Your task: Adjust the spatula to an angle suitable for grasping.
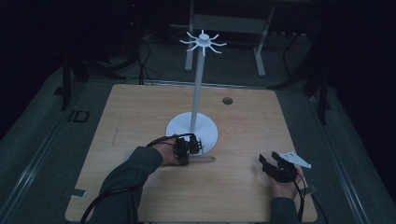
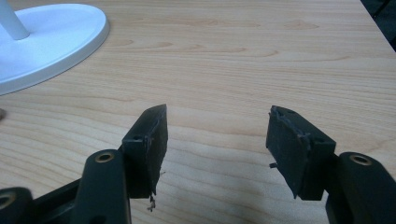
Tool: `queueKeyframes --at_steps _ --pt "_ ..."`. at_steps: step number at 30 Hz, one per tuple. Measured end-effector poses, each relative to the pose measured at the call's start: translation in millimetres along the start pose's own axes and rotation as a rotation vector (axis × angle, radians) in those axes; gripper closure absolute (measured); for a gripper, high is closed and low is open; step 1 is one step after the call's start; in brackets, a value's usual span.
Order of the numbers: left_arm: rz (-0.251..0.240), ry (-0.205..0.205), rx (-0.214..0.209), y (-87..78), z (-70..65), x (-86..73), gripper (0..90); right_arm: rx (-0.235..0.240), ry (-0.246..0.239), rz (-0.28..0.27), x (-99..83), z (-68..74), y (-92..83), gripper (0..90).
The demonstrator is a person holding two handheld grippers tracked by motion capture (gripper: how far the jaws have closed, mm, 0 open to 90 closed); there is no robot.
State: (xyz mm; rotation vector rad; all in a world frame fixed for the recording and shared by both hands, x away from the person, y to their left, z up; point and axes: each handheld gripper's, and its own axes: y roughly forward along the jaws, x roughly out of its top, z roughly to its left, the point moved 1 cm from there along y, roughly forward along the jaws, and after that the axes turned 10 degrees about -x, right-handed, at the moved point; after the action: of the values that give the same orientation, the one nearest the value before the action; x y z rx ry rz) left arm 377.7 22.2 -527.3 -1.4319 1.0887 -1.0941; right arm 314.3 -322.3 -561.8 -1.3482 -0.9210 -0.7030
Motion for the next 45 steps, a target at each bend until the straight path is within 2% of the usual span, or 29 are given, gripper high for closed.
queueKeyframes --at_steps 5,11,13,17,21,24,25,29,30,31,33,37,45 --pt "0.002 -0.003 -0.01 1.1 1.8 0.4 72.5 0.001 0.001 -0.001 -0.1 -0.3 -0.1 38.3" --pt "-0.027 -0.027 -0.065 1.0 8.0 -2.7 72.9 0.002 0.001 0.0 0.0 -0.3 0.0 38.3" --pt "-0.031 -0.024 -0.07 0.6 8.9 -3.8 73.3 0.002 0.001 0.0 0.0 -0.3 0.0 38.3" --pt "-0.03 -0.006 -0.057 0.7 6.9 -3.7 74.7 0.003 0.0 0.0 0.0 -0.3 0.0 38.3" --pt "-0.026 -0.007 -0.038 0.3 5.3 -4.2 75.7 0.003 0.002 -0.001 0.0 -0.5 0.1 38.3" --pt "-0.042 -0.018 -0.02 -2.3 3.9 -5.6 75.8 0.003 0.002 -0.001 0.0 -0.5 0.0 38.3" --pt "-0.053 -0.022 -0.012 -5.2 3.9 -6.8 75.8 0.003 0.002 -0.001 0.0 -0.5 0.0 38.3" --pt "-0.184 -0.073 0.028 -25.7 2.6 -17.4 75.9 0.002 0.002 -0.001 0.0 -0.3 0.0 38.3" --pt "-0.184 -0.073 0.028 -25.7 2.6 -17.4 75.9 0.002 0.002 -0.001 0.0 -0.3 0.0 38.3" --pt "-0.251 -0.097 0.034 -33.4 2.1 -22.1 75.9 0.001 0.001 0.0 0.0 -0.3 0.0 38.3" --pt "-0.304 -0.102 0.047 -41.6 2.1 -27.0 75.9 0.0 0.001 0.0 0.0 -0.3 0.0 38.3" --pt "-0.361 -0.114 0.058 -49.2 0.5 -31.1 75.9 0.001 0.001 -0.002 0.0 -0.5 0.1 38.2" --pt "-0.404 -0.124 0.095 -52.2 -5.5 -29.9 75.9 0.0 0.003 -0.004 -0.1 -0.5 -0.2 38.1"
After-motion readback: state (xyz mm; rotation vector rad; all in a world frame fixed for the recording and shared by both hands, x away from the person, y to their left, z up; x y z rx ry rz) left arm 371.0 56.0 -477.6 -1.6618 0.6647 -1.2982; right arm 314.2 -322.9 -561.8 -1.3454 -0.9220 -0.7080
